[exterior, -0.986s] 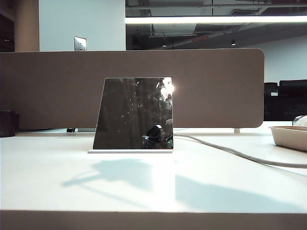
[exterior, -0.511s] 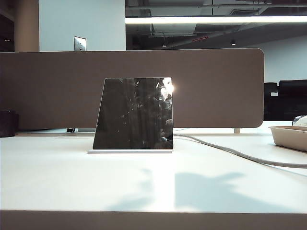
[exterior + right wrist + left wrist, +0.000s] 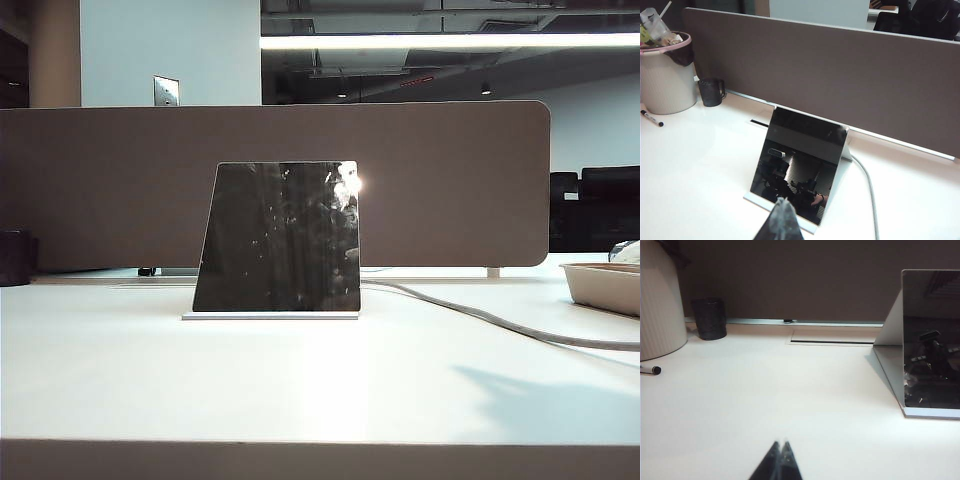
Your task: Push the base of the mirror on the table to move it forward for a short distance.
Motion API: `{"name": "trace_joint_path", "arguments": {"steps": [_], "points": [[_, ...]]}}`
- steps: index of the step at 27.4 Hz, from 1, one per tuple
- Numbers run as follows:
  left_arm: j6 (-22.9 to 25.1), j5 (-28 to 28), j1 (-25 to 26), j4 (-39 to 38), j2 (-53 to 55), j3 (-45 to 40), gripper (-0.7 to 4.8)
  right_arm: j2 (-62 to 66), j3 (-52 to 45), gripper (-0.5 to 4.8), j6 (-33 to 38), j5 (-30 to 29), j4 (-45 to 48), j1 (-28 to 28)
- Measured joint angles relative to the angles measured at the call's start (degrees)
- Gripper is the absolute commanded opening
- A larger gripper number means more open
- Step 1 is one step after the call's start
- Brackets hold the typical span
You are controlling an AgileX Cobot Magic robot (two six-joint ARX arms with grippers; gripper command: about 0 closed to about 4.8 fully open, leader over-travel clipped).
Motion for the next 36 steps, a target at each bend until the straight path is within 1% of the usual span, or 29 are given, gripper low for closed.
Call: {"name": "trace_joint_path", "arguments": {"steps": [3, 10, 15, 18, 20, 24, 30, 36], "points": [[0.0, 0.0, 0.0, 0.0, 0.0, 0.0, -0.01, -2.7, -3.1, -0.05, -0.1, 0.0, 0.8, -0.1], [0.0, 0.0, 0.0, 0.0, 0.0, 0.0, -0.01, -11.6, -11.7, -0.05, -0.2, 0.0, 2.0, -2.7], [0.0, 0.0, 0.0, 0.0, 0.0, 0.0, -0.01, -17.7, -18.7, -0.05, -3.1, -0.2, 5.5, -5.4], [0.0, 0.0, 0.0, 0.0, 0.0, 0.0, -0.01, -21.1, -21.4, -0.05, -5.0, -3.1, 5.8, -7.8], [0.0, 0.0, 0.0, 0.0, 0.0, 0.0, -0.01, -22.9, -21.9, -0.04, -5.4, -5.9, 6.3, -9.1], [0.0, 0.0, -0.2, 0.0, 0.0, 0.0, -0.01, -24.5, -22.3, -0.04, -6.0, -9.5, 6.3, -11.7], [0.0, 0.0, -2.8, 0.0, 0.0, 0.0, -0.01, -25.2, -22.4, -0.04, -6.2, -17.0, 3.0, -15.7], [0.0, 0.1, -3.8, 0.0, 0.0, 0.0, -0.01, -27.7, -23.4, -0.04, -6.5, -21.0, 2.0, -20.0]]}}
